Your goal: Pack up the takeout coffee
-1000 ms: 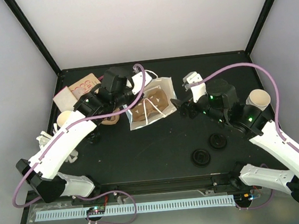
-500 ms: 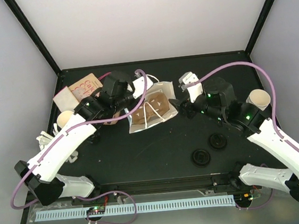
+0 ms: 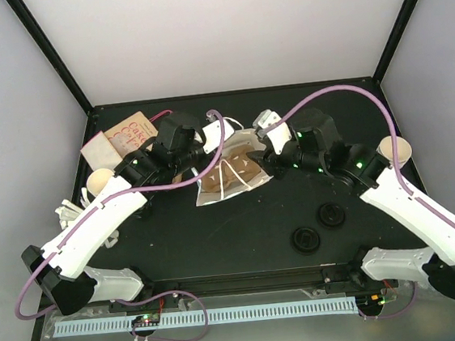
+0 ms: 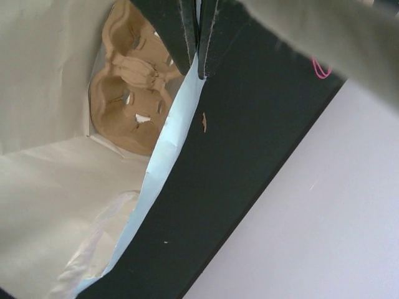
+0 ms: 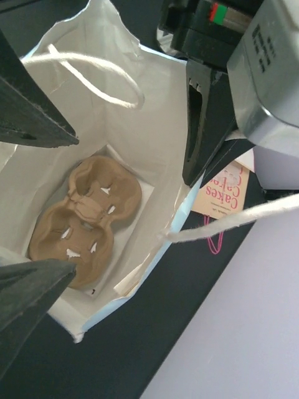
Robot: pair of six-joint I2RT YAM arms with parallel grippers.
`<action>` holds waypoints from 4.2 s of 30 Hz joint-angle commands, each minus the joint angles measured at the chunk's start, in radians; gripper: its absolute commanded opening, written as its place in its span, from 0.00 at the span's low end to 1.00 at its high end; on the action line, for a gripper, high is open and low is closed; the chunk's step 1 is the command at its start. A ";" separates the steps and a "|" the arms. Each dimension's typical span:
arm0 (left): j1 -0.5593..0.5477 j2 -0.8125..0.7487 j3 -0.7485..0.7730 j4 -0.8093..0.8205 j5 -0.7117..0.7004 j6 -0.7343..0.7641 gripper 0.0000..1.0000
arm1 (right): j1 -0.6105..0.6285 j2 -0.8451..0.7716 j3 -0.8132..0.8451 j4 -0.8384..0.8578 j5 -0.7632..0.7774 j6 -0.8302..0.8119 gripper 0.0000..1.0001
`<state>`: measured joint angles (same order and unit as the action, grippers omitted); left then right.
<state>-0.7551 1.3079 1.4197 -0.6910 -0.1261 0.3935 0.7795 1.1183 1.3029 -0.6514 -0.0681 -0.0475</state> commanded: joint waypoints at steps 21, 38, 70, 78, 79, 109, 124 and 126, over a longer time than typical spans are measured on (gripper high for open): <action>-0.016 -0.019 0.012 0.045 0.062 -0.021 0.02 | 0.164 0.076 -0.123 0.080 0.004 -0.110 0.01; -0.016 -0.006 -0.020 0.066 0.008 0.004 0.02 | 0.227 -0.050 -0.419 0.143 -0.189 -0.047 0.01; 0.052 0.053 0.065 0.020 0.074 -0.169 0.02 | 0.324 0.026 -0.475 0.122 0.054 0.077 0.01; 0.102 0.060 0.068 0.013 0.173 -0.212 0.02 | 0.396 0.067 -0.529 0.177 0.171 0.100 0.01; 0.104 0.061 0.069 0.014 0.175 -0.212 0.02 | 0.398 0.074 -0.530 0.174 0.173 0.097 0.01; 0.002 0.004 -0.008 0.013 0.151 -0.027 0.02 | 0.398 -0.168 -0.346 0.100 0.483 0.008 0.01; -0.012 -0.021 -0.029 0.036 0.112 -0.009 0.02 | 0.397 0.086 -0.258 0.108 0.422 -0.198 0.01; -0.012 -0.035 -0.039 0.055 0.079 -0.011 0.02 | 0.399 0.090 -0.269 0.087 0.377 -0.207 0.01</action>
<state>-0.7616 1.3090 1.3933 -0.6914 0.0109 0.3668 1.1721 1.2106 1.0264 -0.5224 0.4076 -0.2028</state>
